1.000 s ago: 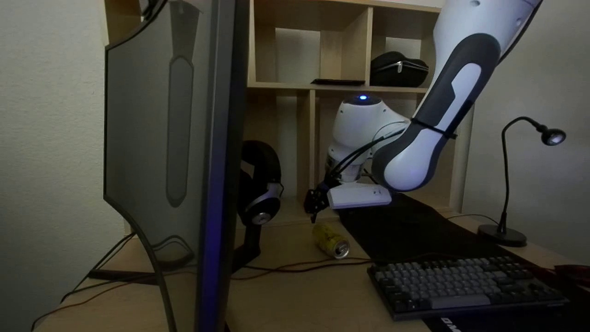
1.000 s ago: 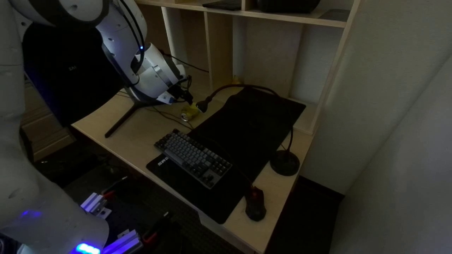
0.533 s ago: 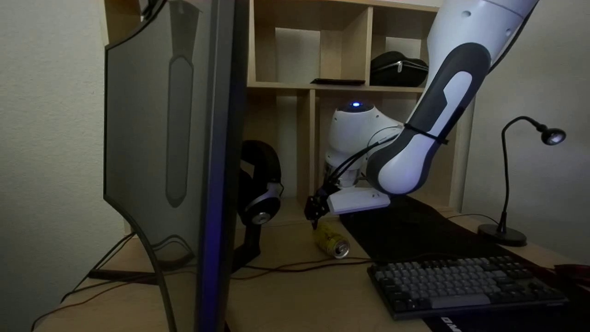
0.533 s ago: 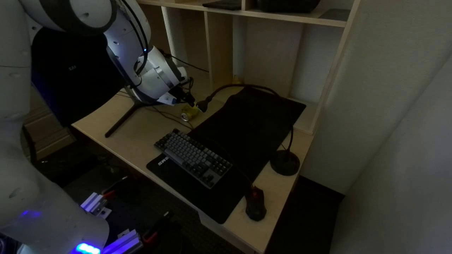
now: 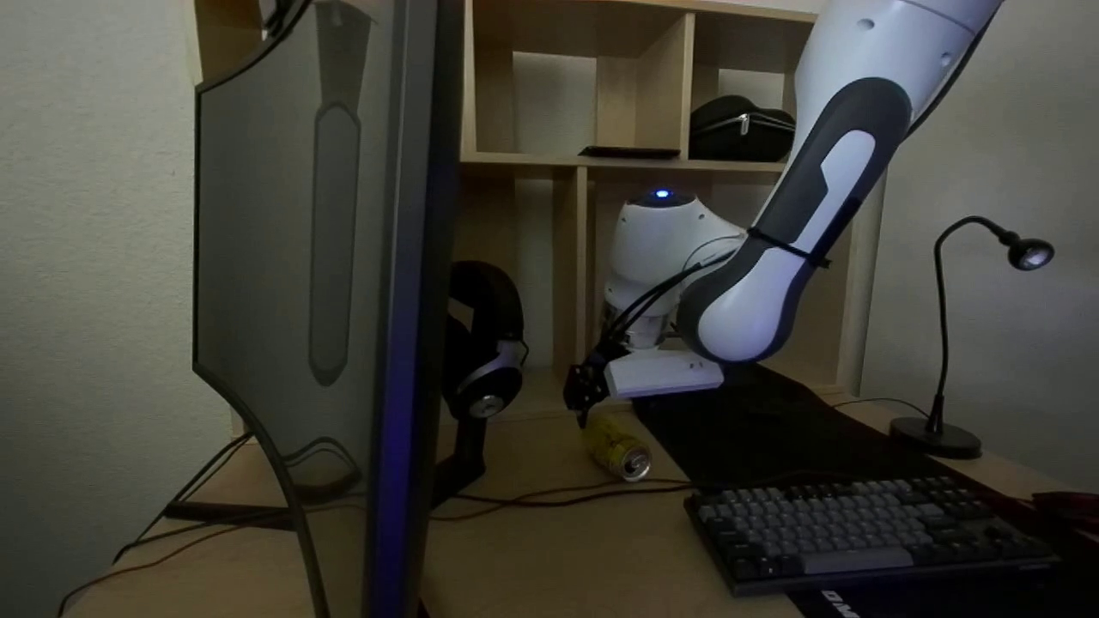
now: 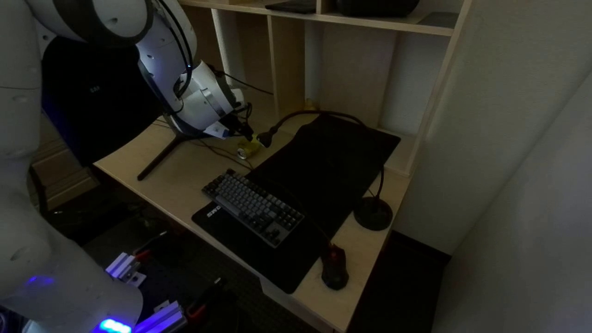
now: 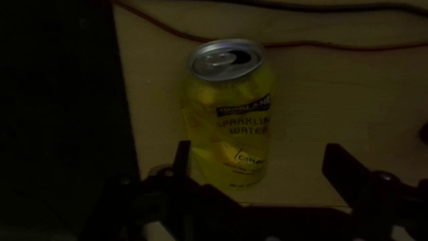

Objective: Place the yellow can upright

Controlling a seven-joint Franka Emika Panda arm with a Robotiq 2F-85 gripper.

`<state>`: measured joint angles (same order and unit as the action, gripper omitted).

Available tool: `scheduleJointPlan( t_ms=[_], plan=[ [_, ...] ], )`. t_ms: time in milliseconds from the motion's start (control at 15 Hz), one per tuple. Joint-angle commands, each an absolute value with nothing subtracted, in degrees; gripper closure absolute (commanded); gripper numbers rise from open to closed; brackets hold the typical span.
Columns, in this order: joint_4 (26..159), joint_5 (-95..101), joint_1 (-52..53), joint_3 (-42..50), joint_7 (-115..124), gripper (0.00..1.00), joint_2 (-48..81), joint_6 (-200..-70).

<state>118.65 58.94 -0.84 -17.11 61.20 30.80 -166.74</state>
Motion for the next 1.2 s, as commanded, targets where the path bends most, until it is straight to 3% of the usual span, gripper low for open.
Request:
scheduleJointPlan(
  t_ms=[0, 733, 1133],
  plan=[
    [118.9, 57.4, -1.2, -17.8, 61.1, 0.00, 30.9, -167.1],
    [119.0, 56.0, -1.9, -18.8, 61.1, 0.00, 31.8, -168.1],
    [114.9, 71.2, 5.7, -7.0, 74.0, 0.00, 35.6, -169.4]
  ],
)
